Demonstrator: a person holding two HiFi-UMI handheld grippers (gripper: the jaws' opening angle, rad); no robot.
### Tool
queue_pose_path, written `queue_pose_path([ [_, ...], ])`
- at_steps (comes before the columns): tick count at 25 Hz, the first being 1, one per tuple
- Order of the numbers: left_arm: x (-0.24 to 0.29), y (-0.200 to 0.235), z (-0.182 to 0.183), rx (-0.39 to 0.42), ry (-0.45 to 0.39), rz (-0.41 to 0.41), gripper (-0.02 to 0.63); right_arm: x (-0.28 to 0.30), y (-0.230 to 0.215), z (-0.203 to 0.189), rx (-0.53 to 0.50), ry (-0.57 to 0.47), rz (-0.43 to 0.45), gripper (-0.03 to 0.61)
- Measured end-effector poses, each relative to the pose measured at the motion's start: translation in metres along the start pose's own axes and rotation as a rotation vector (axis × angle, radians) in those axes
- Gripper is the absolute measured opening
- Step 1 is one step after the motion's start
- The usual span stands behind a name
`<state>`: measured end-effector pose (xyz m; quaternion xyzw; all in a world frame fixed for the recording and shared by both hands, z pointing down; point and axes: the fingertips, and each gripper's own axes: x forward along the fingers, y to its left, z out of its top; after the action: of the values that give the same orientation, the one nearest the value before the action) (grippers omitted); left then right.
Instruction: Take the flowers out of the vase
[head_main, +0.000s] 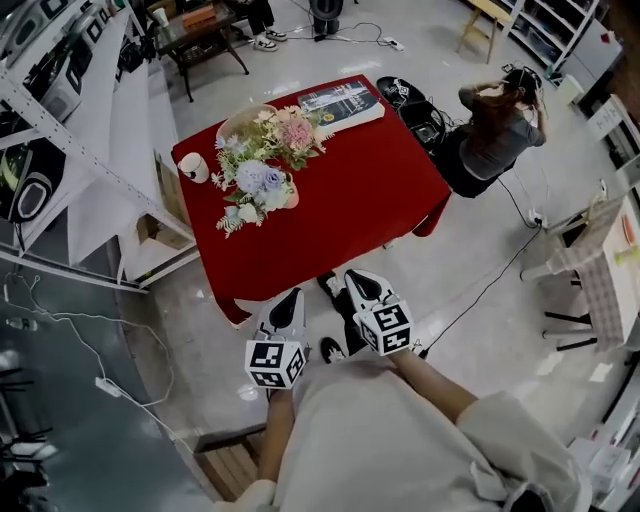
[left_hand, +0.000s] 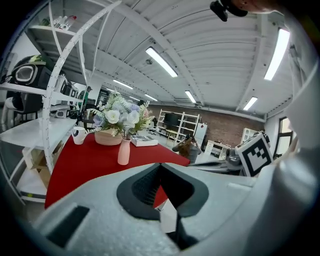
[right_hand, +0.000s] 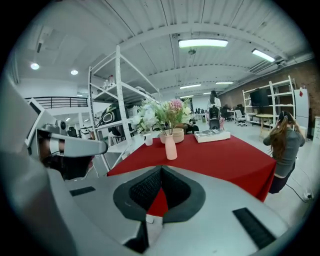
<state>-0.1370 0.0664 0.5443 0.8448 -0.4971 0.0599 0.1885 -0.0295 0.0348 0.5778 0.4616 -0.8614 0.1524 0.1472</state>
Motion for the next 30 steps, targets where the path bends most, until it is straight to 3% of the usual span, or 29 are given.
queue_pose_path([
  [13,0.047,0.075,0.026,-0.013,0.054,0.066,0.01,0.112,-0.013,0.059,-0.059,-0.016,0.096,0.006],
  [23,0.092,0.094,0.027,-0.017,0.128,0.058,0.009,0.189,-0.032,0.074,-0.093,0.058,0.176,0.013],
  [26,0.103,0.093,0.027,-0.015,0.143,0.049,0.009,0.208,-0.03,0.078,-0.107,0.084,0.22,0.129],
  [30,0.111,0.096,0.029,-0.019,0.149,0.058,0.009,0.229,-0.026,0.084,-0.128,0.117,0.258,0.212],
])
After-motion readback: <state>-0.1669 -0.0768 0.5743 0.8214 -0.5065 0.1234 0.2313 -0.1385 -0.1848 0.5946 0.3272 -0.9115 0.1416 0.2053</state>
